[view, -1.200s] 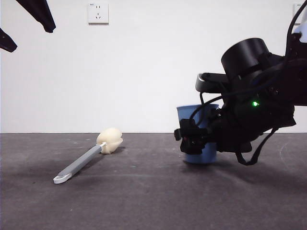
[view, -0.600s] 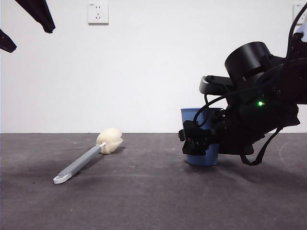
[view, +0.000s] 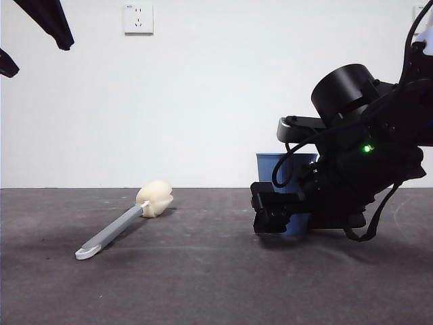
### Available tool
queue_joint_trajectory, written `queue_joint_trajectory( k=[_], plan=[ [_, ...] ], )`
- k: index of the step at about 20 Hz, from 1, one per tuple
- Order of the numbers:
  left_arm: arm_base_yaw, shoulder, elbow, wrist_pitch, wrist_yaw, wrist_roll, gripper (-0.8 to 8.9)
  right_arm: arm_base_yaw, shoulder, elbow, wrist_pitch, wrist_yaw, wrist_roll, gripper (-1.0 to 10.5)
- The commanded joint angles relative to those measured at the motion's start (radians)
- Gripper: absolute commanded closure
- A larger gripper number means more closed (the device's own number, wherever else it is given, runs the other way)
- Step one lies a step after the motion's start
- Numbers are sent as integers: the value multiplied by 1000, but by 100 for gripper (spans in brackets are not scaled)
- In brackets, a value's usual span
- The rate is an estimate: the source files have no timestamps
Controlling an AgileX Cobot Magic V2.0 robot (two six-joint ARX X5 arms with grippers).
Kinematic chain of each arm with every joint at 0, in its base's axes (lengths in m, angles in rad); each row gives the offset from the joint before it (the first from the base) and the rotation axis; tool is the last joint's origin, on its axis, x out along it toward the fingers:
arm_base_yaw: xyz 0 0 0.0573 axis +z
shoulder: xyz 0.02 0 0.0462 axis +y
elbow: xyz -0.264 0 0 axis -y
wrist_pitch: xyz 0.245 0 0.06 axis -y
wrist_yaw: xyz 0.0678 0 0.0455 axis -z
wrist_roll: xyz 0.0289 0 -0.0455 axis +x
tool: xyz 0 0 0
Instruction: Pick up the cup brush,pick up the cup,insert the brush into the cup,clean the cup,put the cup brush back,put the cup back to the fixed position on the table
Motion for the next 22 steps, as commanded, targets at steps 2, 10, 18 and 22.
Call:
queue_joint_trajectory(
  k=[2,10,18,22],
  plan=[
    [2,-1,-10,1,-2,8,401,6,-53,-24,-148,-5,46,496],
    [2,-1,-10,1,-3,8,401,30,-552,-24,-790,-158,151,501],
    [2,-1,-10,-5,6,9,406,34,-1027,1,-1193,-293,151,506],
    [2,-1,-10,-39,6,23,406,35,-1128,106,-1409,-293,125,506]
  ],
)
